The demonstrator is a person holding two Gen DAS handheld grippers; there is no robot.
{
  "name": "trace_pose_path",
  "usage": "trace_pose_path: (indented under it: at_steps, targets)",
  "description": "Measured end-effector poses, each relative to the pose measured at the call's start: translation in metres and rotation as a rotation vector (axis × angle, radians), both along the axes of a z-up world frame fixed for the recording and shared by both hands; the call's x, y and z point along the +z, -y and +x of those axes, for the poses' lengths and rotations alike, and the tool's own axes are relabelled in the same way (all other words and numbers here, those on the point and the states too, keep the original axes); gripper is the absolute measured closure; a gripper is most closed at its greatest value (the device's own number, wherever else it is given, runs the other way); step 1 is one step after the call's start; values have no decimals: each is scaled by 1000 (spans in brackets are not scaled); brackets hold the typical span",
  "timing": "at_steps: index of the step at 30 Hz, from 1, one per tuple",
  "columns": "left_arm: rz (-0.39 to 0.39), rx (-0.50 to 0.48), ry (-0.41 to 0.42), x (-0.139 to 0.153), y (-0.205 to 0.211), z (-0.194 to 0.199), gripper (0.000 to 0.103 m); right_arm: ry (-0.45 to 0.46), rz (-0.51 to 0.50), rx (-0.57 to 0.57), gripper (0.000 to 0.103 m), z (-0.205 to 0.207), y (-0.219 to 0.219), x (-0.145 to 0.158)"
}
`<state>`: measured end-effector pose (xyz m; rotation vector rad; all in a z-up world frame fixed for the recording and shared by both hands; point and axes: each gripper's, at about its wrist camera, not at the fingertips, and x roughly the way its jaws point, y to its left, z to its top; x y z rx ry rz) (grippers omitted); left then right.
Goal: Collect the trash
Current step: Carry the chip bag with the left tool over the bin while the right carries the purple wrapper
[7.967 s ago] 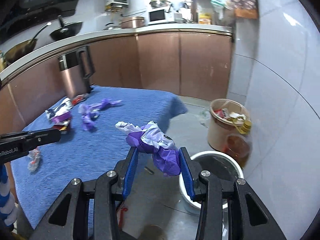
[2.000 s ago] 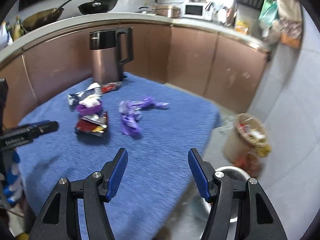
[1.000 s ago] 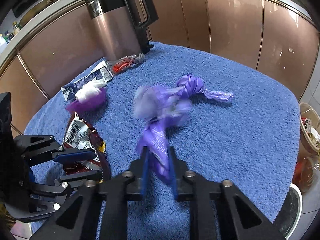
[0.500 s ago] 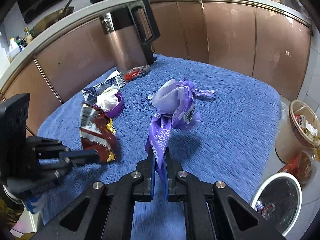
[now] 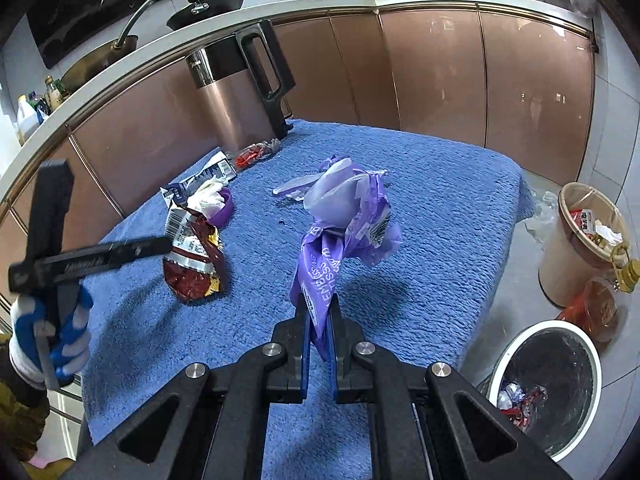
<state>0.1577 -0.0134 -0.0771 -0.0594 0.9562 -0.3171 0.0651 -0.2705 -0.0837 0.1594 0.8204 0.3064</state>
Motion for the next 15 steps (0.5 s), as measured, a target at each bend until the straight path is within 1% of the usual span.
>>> trace_pose_path:
  at_steps: [1, 4, 8, 9, 12, 15]
  targets:
    - [10, 12, -17, -5, 3, 5, 56, 1, -3, -2, 96, -1, 1, -1]
    - [31, 11, -37, -13, 9, 3, 83, 6, 2, -10, 96, -6, 9, -1]
    - [37, 34, -24, -10, 9, -7, 89, 12, 19, -37, 96, -16, 25, -2]
    - [27, 43, -22, -6, 8, -10, 96, 14, 22, -45, 96, -19, 30, -2]
    - [-5, 71, -6, 7, 6, -16, 96, 21, 23, -70, 96, -29, 42, 0]
    - [-43, 74, 22, 24, 10, -27, 97, 27, 24, -100, 96, -40, 54, 1]
